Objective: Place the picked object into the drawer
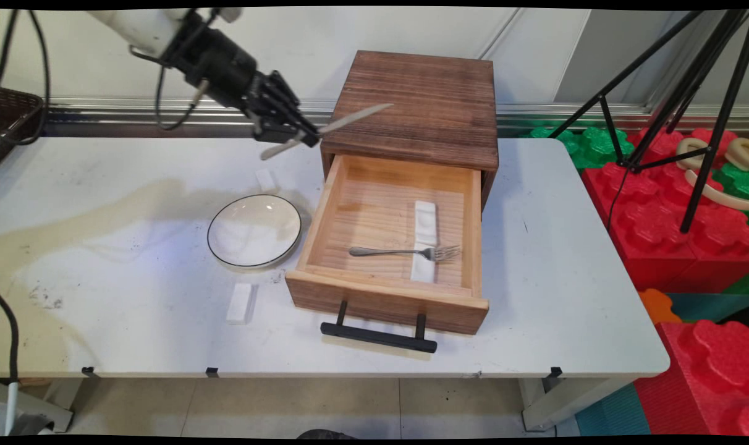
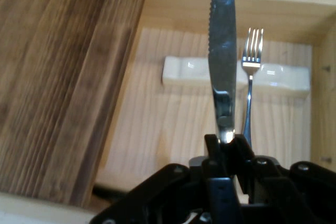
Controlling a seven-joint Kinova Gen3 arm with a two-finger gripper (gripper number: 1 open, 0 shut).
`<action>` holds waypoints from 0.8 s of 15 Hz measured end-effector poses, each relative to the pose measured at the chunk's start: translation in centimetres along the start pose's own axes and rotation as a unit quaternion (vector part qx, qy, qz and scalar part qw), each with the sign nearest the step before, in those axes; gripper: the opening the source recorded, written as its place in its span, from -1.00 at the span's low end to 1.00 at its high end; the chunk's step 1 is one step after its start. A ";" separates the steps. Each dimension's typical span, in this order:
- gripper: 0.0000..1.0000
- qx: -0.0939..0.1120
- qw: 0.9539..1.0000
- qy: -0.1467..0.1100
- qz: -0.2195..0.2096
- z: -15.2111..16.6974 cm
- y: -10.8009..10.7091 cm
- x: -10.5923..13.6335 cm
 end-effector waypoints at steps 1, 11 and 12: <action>-1.00 -0.002 1.000 0.002 0.003 0.7 0.1 0.6; -1.00 -0.019 0.999 -0.008 0.033 10.2 -0.1 4.1; -1.00 -0.021 0.999 -0.012 0.037 11.2 -0.2 4.1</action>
